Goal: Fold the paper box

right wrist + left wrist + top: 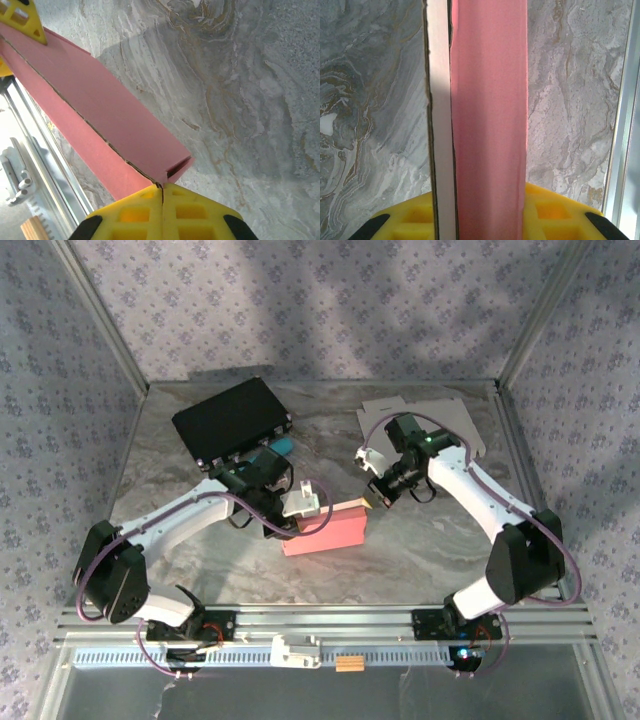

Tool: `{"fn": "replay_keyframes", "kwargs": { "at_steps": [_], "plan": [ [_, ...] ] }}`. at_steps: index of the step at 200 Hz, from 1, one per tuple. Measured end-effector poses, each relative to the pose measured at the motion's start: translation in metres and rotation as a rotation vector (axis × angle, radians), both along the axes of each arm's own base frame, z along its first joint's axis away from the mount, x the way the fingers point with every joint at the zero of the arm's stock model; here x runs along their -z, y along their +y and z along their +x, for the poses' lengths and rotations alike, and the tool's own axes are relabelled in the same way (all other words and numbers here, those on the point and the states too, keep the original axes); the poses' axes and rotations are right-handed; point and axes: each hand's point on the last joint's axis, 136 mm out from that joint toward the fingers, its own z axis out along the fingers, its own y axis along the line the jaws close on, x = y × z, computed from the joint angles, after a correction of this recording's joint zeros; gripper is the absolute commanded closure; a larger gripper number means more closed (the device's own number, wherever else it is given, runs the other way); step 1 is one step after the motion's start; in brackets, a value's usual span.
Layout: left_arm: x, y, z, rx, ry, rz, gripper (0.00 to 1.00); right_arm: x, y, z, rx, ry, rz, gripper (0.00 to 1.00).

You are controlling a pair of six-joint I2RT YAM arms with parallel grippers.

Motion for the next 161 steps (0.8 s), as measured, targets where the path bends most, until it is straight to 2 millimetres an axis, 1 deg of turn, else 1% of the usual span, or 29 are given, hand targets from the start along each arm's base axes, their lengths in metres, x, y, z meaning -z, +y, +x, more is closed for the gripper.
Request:
{"fn": "replay_keyframes", "kwargs": {
  "at_steps": [5,40,77,111,161],
  "plan": [
    [0.000,0.000,0.000,-0.004,0.001,0.000,0.72,0.000,0.000,0.000,0.003,0.000,-0.001,1.00],
    [0.000,-0.002,0.005,-0.054,0.024,-0.005,0.73,-0.002,-0.002,0.001,0.052,-0.026,-0.009,1.00],
    [0.000,-0.009,0.011,-0.100,0.071,-0.013,0.73,0.000,-0.005,0.005,0.186,-0.079,0.003,1.00],
    [0.000,-0.010,0.012,-0.122,0.090,-0.013,0.74,0.001,-0.003,0.010,0.311,-0.131,0.026,1.00],
    [0.000,-0.009,0.013,-0.132,0.092,-0.013,0.73,0.003,0.001,0.018,0.422,-0.194,0.072,1.00]
  ]
}}
